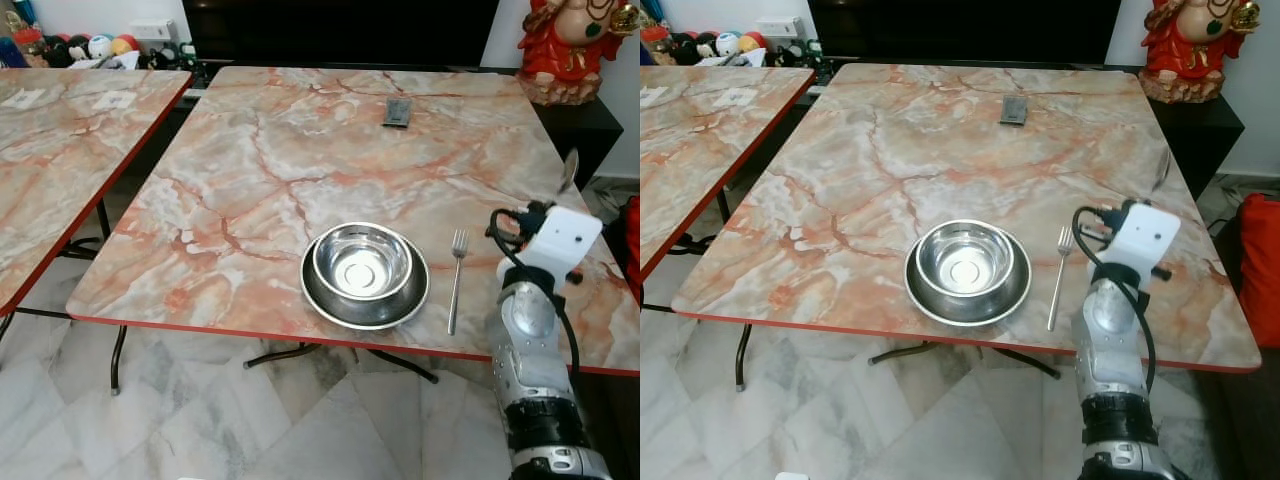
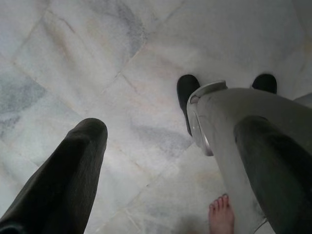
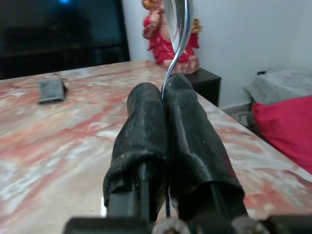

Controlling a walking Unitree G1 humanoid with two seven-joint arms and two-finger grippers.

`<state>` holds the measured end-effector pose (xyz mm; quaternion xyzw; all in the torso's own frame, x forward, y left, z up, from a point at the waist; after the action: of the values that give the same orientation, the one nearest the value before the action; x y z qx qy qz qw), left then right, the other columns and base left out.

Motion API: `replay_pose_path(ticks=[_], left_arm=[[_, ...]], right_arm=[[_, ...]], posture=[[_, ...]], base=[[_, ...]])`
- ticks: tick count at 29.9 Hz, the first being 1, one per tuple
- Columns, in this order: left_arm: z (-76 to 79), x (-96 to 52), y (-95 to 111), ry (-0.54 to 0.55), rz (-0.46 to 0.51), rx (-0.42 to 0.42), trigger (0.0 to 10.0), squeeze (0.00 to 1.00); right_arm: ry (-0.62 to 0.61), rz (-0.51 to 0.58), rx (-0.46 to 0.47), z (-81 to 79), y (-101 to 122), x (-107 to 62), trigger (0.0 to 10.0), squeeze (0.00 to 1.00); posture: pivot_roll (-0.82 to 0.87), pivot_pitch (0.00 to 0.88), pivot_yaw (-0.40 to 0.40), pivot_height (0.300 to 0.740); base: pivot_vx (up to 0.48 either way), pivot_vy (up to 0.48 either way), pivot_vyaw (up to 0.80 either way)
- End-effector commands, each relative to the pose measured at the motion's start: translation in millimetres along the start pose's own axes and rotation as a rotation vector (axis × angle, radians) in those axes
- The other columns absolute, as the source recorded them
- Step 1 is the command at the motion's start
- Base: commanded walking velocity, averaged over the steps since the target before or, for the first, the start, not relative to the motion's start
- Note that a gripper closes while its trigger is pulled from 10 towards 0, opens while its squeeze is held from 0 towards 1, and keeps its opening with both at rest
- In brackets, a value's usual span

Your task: Setting the table

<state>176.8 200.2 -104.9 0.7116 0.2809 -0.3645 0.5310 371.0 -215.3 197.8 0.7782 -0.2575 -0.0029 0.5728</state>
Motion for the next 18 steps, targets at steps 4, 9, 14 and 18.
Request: replay_pose_path(ticks=[4, 9, 14, 18], left_arm=[[17.2, 0.7, -2.5, -0.044, -0.017, -0.021, 10.0, 0.0], [8.9, 0.9, 2.3, -0.043, 0.007, -0.001, 10.0, 0.0], [-20.1, -6.4, -10.7, -0.021, 0.016, -0.013, 10.0, 0.0], [-28.0, -9.4, -16.9, -0.014, 0.007, -0.013, 10.0, 0.0]], right_arm=[[-0.008, -0.011, 0.021, 4.8, -1.3, -1.9, 10.0, 0.0], [-0.024, -0.038, 0.027, 10.0, -6.2, -3.1, 10.0, 0.0], [-0.016, -0.043, 0.038, 8.6, -7.9, -2.8, 10.0, 0.0], [-0.008, -0.044, 0.047, 6.3, -8.1, -2.6, 10.0, 0.0]], posture=[[0.01, 0.142, 0.008, 0.74], [0.01, 0.141, 0.005, 0.74], [0.02, 0.141, 0.004, 0.74], [0.02, 0.14, 0.007, 0.74]], base=[[0.0, 0.232, 0.0], [0.0, 0.276, -0.73], [0.0, 0.0, -0.8], [0.0, 0.0, -0.8]])
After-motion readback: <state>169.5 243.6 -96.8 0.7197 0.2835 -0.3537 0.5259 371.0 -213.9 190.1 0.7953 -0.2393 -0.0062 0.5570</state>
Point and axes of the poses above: a point about 5 cm out from each wrist's last joint towards the gripper, its own x axis pointing out of the wrist towards the gripper, its own y axis along the axis of the wrist's last joint, z = x × y, the point moved 2 cm from there along x, pointing out of the wrist towards the gripper, and after that the axes turned 12 degrees about x, right-handed, at the moved point
